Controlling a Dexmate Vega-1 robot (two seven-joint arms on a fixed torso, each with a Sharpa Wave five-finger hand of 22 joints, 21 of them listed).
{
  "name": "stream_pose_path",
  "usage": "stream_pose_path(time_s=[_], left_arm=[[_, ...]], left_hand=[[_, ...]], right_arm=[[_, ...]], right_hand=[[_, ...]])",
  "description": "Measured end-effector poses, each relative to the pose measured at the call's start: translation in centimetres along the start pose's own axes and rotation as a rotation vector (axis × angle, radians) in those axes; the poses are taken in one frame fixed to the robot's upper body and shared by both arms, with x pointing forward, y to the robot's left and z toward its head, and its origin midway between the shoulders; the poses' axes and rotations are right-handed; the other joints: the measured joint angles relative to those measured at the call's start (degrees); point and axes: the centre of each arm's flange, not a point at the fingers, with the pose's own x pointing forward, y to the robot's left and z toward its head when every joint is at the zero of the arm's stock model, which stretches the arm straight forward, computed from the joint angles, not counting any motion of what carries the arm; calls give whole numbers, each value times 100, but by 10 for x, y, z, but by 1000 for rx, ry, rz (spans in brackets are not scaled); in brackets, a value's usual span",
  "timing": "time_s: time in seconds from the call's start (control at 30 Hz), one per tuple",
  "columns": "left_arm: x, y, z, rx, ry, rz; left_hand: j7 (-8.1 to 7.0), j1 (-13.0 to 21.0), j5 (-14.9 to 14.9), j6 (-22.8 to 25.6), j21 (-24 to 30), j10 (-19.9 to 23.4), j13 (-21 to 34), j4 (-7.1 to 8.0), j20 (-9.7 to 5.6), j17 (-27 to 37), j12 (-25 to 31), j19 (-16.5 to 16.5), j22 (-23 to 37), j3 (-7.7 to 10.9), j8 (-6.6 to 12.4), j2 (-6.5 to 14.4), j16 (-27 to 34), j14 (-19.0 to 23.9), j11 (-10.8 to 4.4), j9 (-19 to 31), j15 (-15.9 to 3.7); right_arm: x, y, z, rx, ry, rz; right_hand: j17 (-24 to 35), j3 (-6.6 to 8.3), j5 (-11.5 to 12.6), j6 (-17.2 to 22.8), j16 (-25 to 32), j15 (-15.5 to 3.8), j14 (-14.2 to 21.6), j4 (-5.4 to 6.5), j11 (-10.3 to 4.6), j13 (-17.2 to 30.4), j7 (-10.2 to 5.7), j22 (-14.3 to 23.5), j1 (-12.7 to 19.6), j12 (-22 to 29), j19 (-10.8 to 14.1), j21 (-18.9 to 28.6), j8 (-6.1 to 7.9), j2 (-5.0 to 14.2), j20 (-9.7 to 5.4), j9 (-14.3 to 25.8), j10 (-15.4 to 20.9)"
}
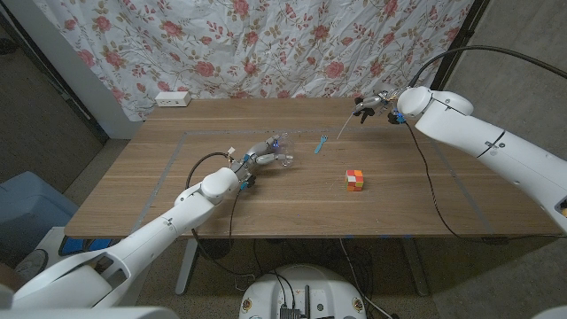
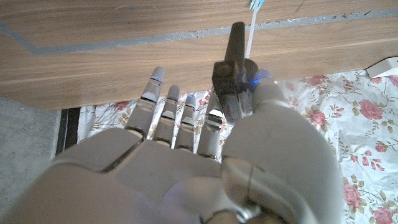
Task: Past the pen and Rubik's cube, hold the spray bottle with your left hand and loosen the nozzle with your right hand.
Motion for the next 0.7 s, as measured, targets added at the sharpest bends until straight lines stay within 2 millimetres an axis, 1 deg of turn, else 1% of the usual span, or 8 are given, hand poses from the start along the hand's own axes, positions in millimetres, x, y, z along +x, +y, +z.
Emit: stream_pose_path(time_s=[0.07,0.1,0.23,0.33,0.37,0.47,0.57,0.7], left_arm=[[0,2,3,-2,-10,-4],[0,2,3,-2,-11,-4],[0,4,9,-8,-30,-18],[0,5,13,-9,-39,-23],[-1,6,13,-11,-40,-25],[-2,7,17,-17,-50,-28],[-4,8,20,-26,-57,-26],[-7,10,22,-40,-67,-19]], left_hand=[[38,-61,0,-81,0,-85,0,0,0,0,0,0,0,0,0,-21,0,-80,16,0,3],[44,-108,0,-125,0,-127,0,22,0,0,0,0,0,-21,0,-12,0,-81,36,0,3],[107,-172,0,-308,0,-328,0,14,0,0,0,0,0,-34,-26,-22,0,-103,102,0,25],[160,-221,0,-433,0,-461,0,14,0,0,0,0,-1,-46,-26,-32,0,-109,153,0,75],[161,-256,0,-472,0,-480,1,25,0,0,0,0,0,-58,-26,-1,0,-112,153,1,79],[184,-337,0,-531,0,-499,1,30,0,0,0,0,0,-63,-25,-22,0,-108,171,1,136],[204,-351,0,-551,0,-507,1,30,0,0,0,1,-1,-63,-26,-9,0,-118,225,1,171],[204,-414,0,-551,24,-508,1,53,0,0,0,1,-1,-86,-26,54,0,-109,224,1,180]], right_arm=[[0,0,0,1,3,0],[0,0,-1,2,4,0],[0,0,-1,4,8,-1],[0,0,-1,5,8,-2],[-1,1,-1,5,8,-2],[-1,1,-1,6,9,-2],[-1,2,-1,6,9,-2],[-2,1,-1,5,10,-3]], right_hand=[[0,0,0,0,0,0,0,0,0,0,0,0,0,0,0,0,-1,0,0,0,0],[0,0,0,0,0,0,0,0,0,0,0,0,0,0,0,0,-2,0,0,0,0],[0,0,-11,0,0,0,0,0,0,0,0,0,0,0,0,0,-9,0,0,0,0],[-1,-1,-16,0,0,0,0,-1,0,0,0,0,0,0,0,0,-10,0,0,0,0],[-1,-7,-17,0,0,0,0,-7,0,0,0,0,0,0,0,0,-10,0,0,0,0],[-1,-7,-9,0,0,0,0,-7,0,0,0,0,0,0,0,0,-11,0,0,-1,0],[-1,-7,5,0,0,0,0,-7,0,0,0,0,0,0,0,0,-12,0,0,-1,0],[-1,-7,5,0,0,0,0,-7,0,0,0,0,0,0,0,0,-19,0,0,-1,0]])
